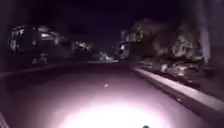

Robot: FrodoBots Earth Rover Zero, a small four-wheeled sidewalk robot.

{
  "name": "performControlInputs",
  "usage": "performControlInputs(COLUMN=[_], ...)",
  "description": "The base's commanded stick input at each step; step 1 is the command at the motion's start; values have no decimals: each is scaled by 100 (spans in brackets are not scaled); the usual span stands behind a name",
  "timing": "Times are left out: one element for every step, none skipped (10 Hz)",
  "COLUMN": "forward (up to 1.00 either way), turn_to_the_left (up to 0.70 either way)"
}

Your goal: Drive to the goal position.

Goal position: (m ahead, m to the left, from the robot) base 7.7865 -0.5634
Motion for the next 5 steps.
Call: performControlInputs(forward=[70,70,70,70,70], turn_to_the_left=[0,0,0,0,0])
